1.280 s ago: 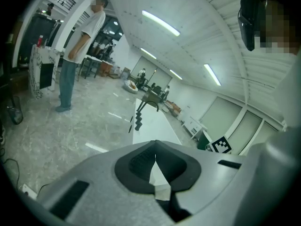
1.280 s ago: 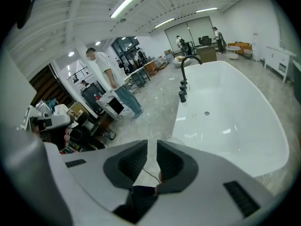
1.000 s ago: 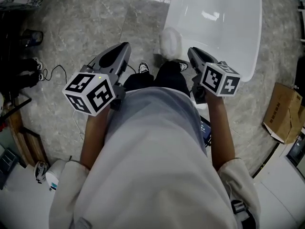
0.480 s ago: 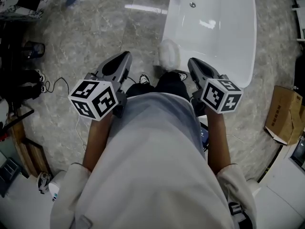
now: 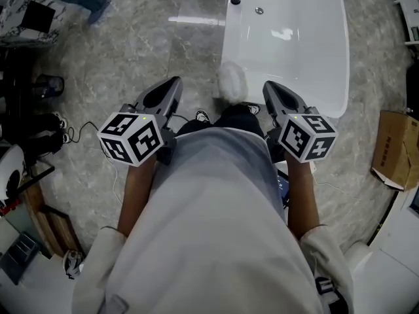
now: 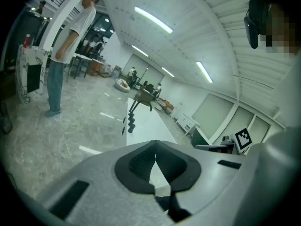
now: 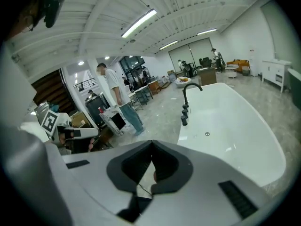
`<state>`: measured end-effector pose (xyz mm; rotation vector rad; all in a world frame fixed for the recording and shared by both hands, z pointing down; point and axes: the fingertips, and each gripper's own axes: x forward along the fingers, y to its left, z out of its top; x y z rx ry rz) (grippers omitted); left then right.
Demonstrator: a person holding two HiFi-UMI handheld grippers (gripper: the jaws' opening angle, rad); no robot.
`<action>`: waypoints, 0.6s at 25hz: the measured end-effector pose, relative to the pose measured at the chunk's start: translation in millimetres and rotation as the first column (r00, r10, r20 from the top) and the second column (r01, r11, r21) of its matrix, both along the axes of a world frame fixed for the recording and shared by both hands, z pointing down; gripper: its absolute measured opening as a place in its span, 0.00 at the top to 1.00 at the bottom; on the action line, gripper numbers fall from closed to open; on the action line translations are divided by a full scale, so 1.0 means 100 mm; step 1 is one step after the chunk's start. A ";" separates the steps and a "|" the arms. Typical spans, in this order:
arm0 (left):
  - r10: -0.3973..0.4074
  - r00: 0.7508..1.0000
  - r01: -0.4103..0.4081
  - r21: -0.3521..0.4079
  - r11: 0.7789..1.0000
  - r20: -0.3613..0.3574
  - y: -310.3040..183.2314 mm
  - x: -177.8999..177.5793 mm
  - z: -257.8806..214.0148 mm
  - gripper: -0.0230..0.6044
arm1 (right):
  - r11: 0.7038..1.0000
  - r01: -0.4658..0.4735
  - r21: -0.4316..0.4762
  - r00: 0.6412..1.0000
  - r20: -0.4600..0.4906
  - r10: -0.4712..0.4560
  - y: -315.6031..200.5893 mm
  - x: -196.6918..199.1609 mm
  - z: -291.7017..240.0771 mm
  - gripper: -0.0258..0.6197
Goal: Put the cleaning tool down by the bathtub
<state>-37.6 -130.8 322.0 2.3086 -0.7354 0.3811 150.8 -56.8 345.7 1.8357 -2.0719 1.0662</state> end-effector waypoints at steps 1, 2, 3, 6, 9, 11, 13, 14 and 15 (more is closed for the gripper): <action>0.007 1.000 -0.007 0.001 1.000 0.000 0.00 0.02 0.00 0.96 | 1.000 0.005 0.000 1.000 -0.002 -0.005 0.00 0.00 -0.01 0.94; 0.017 1.000 -0.017 0.001 1.000 0.000 0.00 0.04 -0.01 0.96 | 1.000 0.011 -0.005 1.000 -0.016 -0.011 0.00 0.01 -0.02 0.94; 0.030 1.000 -0.030 0.001 1.000 0.001 0.00 0.07 -0.01 0.96 | 1.000 0.017 -0.013 0.999 -0.035 -0.018 0.01 0.03 -0.02 0.94; 0.070 0.997 -0.070 -0.010 0.998 0.012 0.04 0.15 0.00 0.96 | 1.000 0.024 -0.018 0.998 -0.057 -0.025 0.02 0.07 -0.04 0.94; 0.078 0.997 -0.078 -0.013 0.997 0.025 0.09 0.19 0.02 0.96 | 1.000 0.027 -0.017 0.998 -0.055 -0.028 0.06 0.10 -0.05 0.94; 0.080 0.996 -0.079 -0.023 0.997 0.028 0.11 0.20 0.05 0.96 | 0.999 0.032 -0.023 0.997 -0.064 -0.033 0.07 0.11 -0.05 0.94; 0.093 0.995 -0.092 -0.045 0.995 0.037 0.16 0.20 0.12 0.96 | 0.998 0.039 -0.039 0.996 -0.075 -0.042 0.08 0.10 -0.02 0.94; 0.101 0.994 -0.098 -0.058 0.993 0.044 0.19 0.20 0.16 0.96 | 0.998 0.044 -0.048 0.996 -0.081 -0.048 0.09 0.10 0.00 0.94; 0.107 0.993 -0.104 -0.071 0.992 0.051 0.23 0.20 0.20 0.96 | 0.997 0.048 -0.055 0.995 -0.087 -0.053 0.10 0.10 0.01 0.94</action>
